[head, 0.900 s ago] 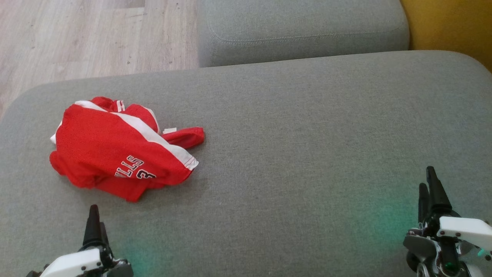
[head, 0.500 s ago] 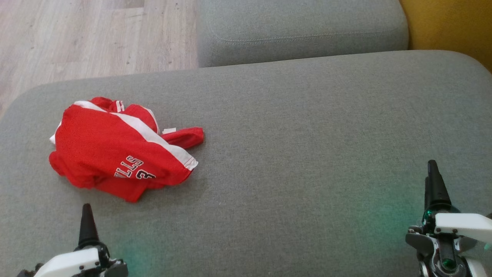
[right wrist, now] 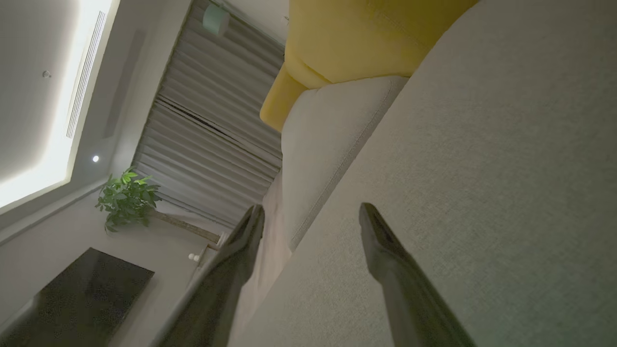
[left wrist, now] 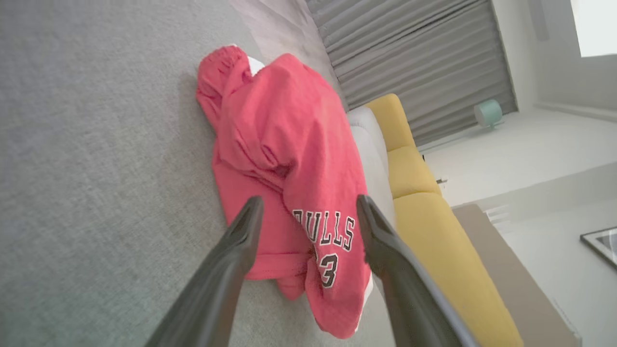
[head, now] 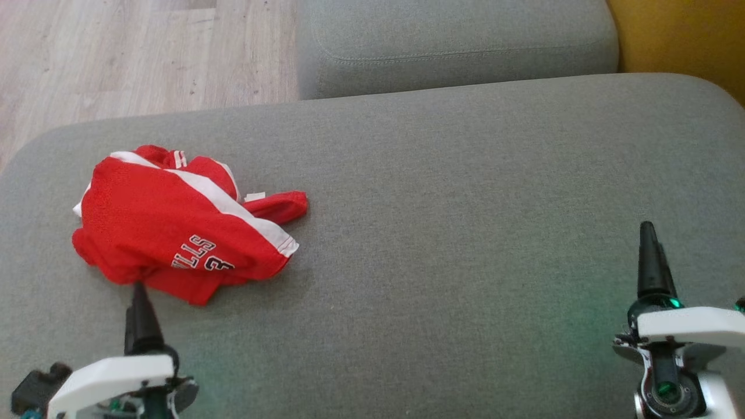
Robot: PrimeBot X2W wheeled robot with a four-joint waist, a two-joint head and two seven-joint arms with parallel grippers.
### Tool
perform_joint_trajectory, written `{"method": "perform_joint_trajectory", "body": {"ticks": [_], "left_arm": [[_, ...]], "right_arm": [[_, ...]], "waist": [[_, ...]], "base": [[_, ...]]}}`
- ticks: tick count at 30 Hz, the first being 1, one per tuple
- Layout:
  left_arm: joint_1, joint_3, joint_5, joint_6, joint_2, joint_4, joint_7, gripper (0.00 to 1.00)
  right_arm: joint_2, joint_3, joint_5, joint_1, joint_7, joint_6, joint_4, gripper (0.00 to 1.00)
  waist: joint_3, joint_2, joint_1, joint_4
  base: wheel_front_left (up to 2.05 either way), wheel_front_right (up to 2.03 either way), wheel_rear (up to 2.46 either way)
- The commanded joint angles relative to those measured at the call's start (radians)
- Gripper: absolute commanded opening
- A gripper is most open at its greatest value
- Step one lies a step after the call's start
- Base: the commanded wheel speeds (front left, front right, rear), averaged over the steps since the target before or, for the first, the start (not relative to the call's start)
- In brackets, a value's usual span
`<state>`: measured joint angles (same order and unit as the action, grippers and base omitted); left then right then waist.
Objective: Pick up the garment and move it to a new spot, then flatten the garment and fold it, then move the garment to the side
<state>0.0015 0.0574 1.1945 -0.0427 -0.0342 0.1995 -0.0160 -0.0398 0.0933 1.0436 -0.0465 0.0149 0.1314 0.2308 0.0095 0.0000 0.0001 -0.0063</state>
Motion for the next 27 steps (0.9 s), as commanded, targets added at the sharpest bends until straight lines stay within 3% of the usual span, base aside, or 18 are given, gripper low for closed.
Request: {"method": "perform_joint_trajectory", "body": {"ticks": [1,17,27], "left_arm": [[-0.033,-0.003,-0.046,0.009,-0.009,-0.051,-0.012,1.00],[-0.031,-0.117,-0.380,0.055,-0.014,-0.108,-0.057,1.00],[-0.043,-0.202,-0.556,0.107,-0.054,-0.114,-0.086,1.00]], "right_arm": [[-0.006,-0.014,-0.056,-0.048,0.014,0.000,-0.052,1.00],[-0.007,-0.062,-0.367,-0.046,0.059,0.000,-0.110,1.00],[-0.008,-0.089,-0.542,-0.044,0.088,0.000,-0.109,1.00]], "waist": [[0.001,0.0000,0.0000,0.000],[0.006,0.0000,0.0000,-0.005],[0.004,0.0000,0.0000,-0.009]], "base": [[0.00,0.00,0.00],[0.00,0.00,0.00],[0.00,0.00,0.00]]}}
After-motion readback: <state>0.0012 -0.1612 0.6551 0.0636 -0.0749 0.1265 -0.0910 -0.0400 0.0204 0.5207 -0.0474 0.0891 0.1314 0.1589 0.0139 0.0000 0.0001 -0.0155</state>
